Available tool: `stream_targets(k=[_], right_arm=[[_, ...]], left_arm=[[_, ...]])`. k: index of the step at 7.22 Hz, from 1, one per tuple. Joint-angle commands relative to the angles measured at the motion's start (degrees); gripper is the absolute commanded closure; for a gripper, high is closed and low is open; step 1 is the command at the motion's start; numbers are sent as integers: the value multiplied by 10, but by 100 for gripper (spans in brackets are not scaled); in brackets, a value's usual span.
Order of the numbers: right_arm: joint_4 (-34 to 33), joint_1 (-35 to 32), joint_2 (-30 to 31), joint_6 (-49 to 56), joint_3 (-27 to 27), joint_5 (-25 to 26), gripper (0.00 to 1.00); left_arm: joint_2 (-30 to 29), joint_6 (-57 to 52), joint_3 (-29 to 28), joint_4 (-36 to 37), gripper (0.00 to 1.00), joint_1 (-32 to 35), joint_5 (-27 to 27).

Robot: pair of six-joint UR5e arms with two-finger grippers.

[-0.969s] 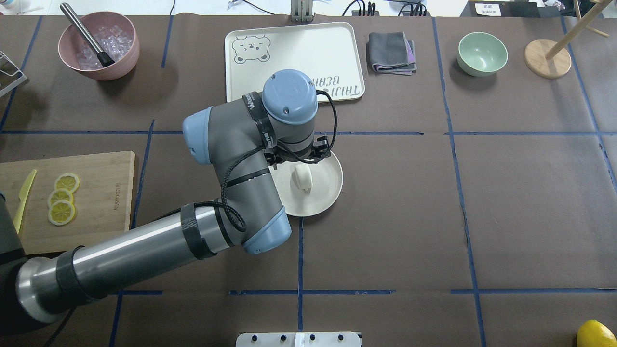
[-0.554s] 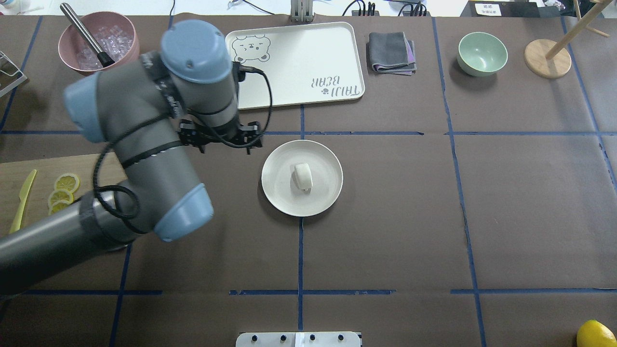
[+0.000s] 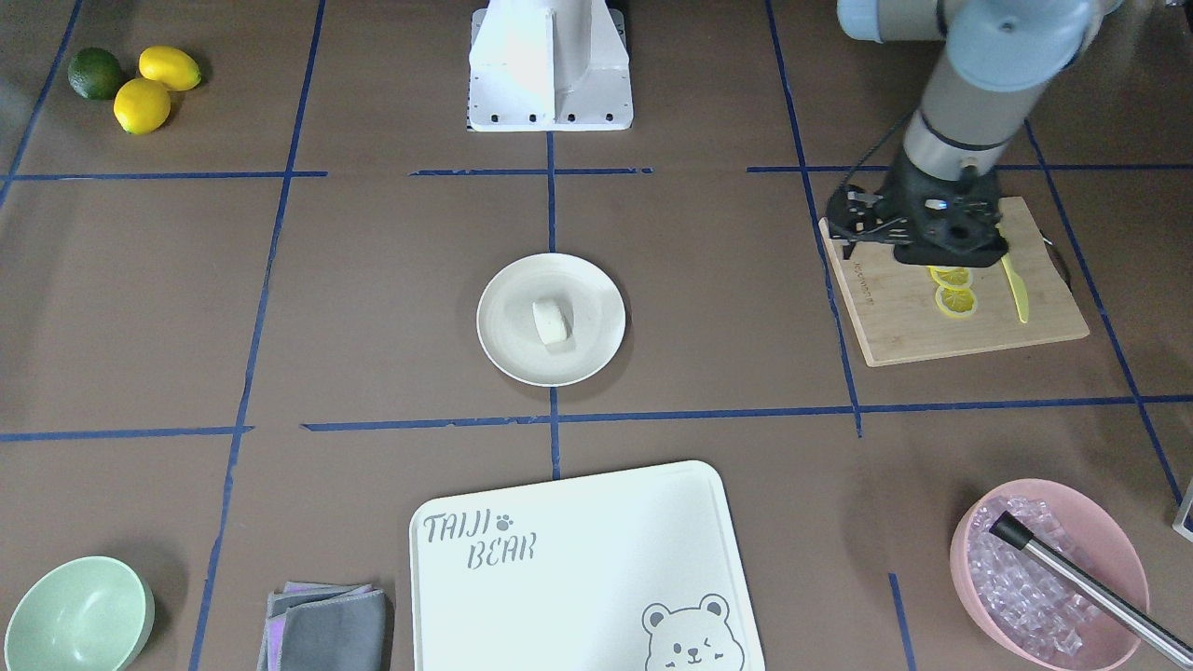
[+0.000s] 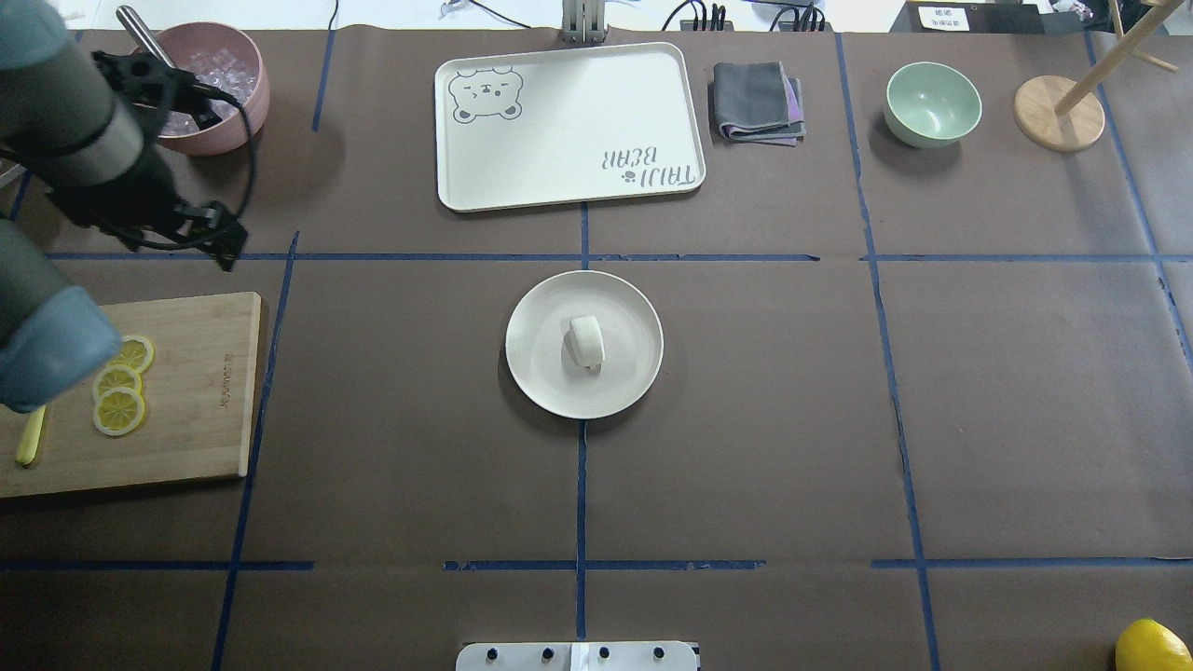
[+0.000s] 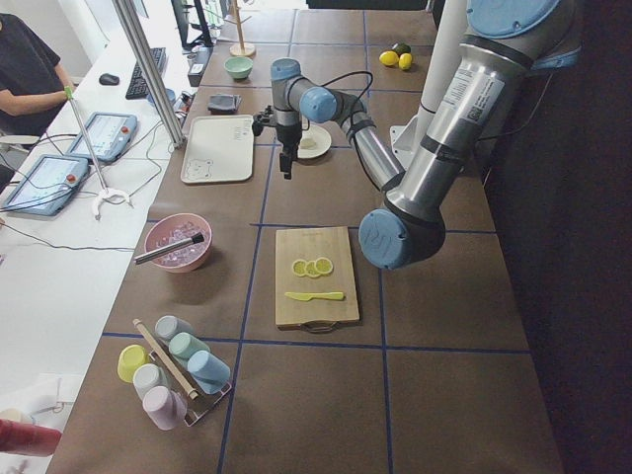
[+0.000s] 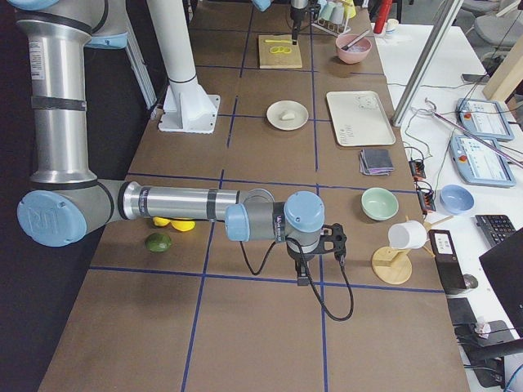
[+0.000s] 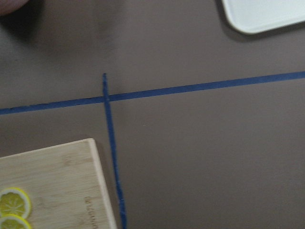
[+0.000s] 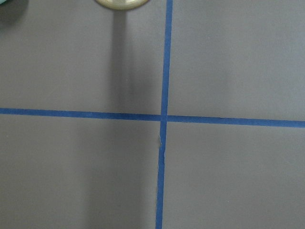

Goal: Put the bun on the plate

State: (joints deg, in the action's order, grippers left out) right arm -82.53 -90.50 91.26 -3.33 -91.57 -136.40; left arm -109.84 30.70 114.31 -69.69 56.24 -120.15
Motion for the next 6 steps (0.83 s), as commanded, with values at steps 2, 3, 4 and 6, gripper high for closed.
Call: stream_targets(k=[2,3,4,6], right_arm=[[11,4,4,-14,0,3,0],[11,4,3,-14,1,3,0],[11,4,2,-15,0,1,0],[11,4,1,-14,1,-1,0]], left_arm=[[121,-247,-20,-4,0,184,-72],[145,-329,-64,-5,0,239,-110],[154,-400,-129,-6,0,292,-141],[182,-441,-243,-135,0,323,-156]])
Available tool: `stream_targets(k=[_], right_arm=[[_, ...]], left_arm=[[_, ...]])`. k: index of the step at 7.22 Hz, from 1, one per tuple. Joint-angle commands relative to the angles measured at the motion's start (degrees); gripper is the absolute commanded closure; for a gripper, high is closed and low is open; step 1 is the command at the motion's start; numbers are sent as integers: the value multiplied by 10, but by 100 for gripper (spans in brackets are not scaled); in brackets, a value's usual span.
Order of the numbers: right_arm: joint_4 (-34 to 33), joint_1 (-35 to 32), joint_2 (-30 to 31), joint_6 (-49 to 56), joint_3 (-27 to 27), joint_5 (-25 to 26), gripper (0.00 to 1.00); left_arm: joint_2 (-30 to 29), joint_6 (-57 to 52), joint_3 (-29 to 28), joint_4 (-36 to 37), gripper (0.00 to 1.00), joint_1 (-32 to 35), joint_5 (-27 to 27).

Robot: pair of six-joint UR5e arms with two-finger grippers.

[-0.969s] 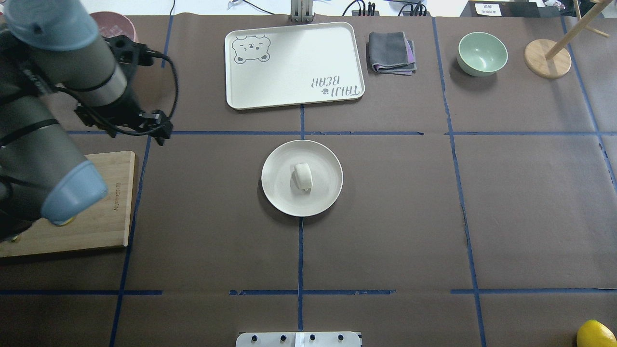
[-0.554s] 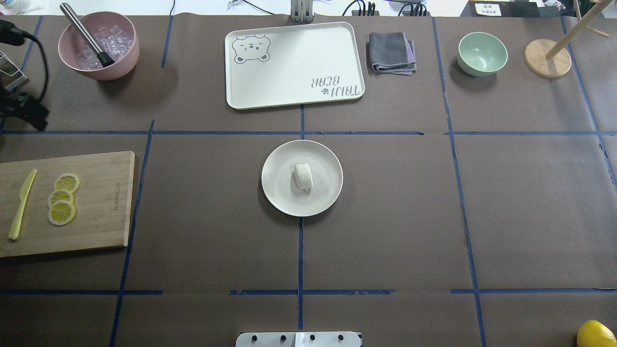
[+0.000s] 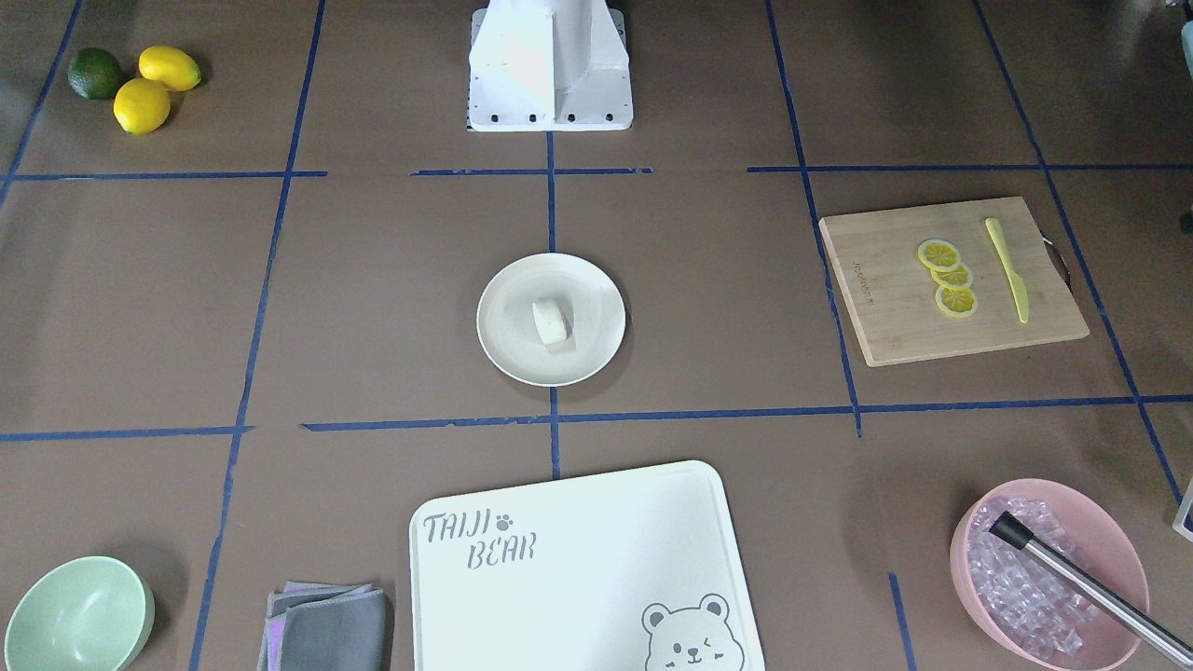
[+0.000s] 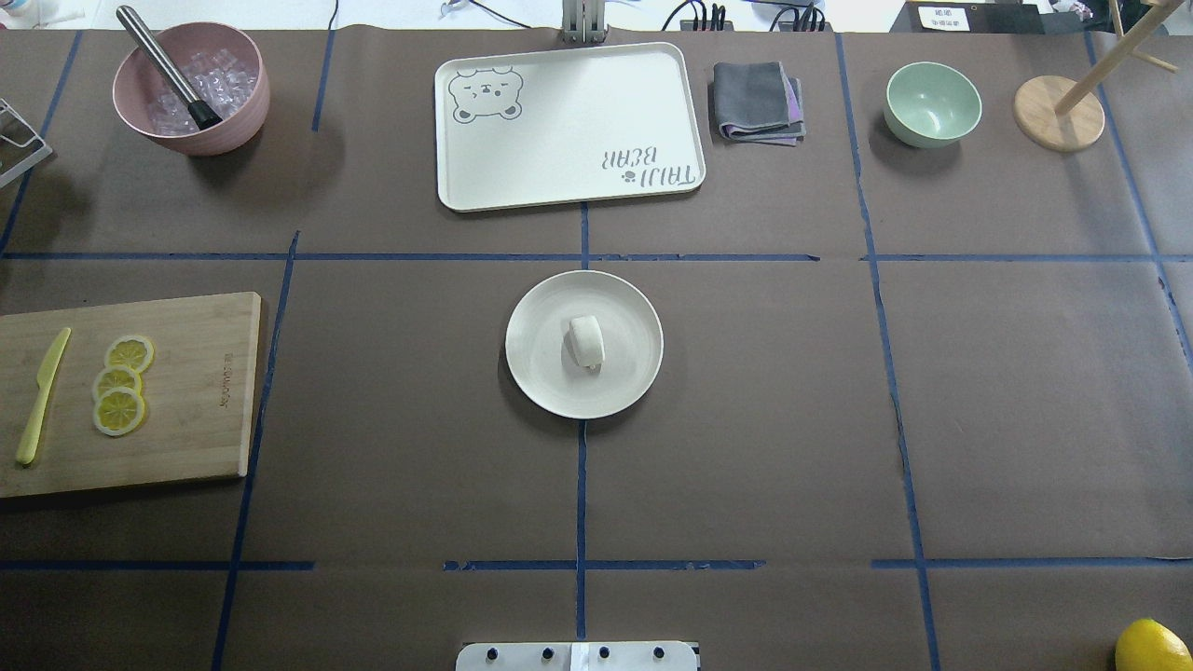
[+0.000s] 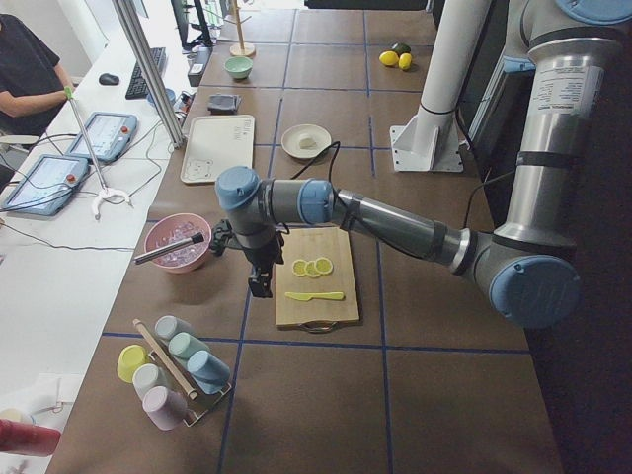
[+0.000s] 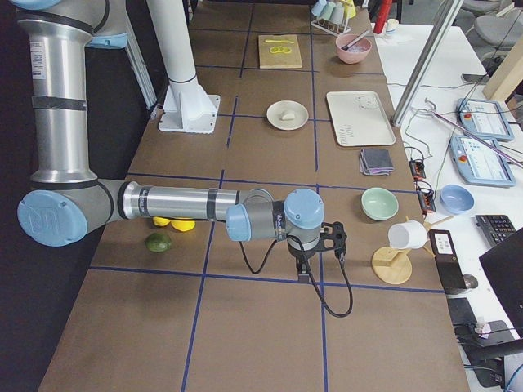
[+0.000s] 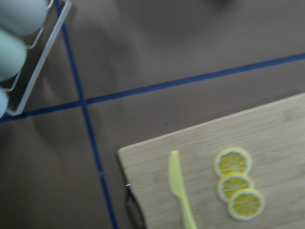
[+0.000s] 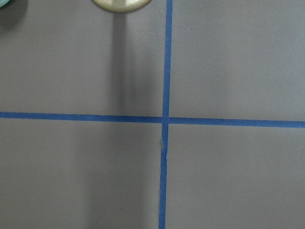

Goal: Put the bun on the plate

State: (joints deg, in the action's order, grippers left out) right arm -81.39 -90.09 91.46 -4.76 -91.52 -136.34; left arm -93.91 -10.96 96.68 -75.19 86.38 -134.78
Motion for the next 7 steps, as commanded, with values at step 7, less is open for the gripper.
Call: stream_targets(k=[7], right_arm=[[0,0,-1,0,0,1,0]], left_arm=[[29,29,-94,-127,0,58,-11]])
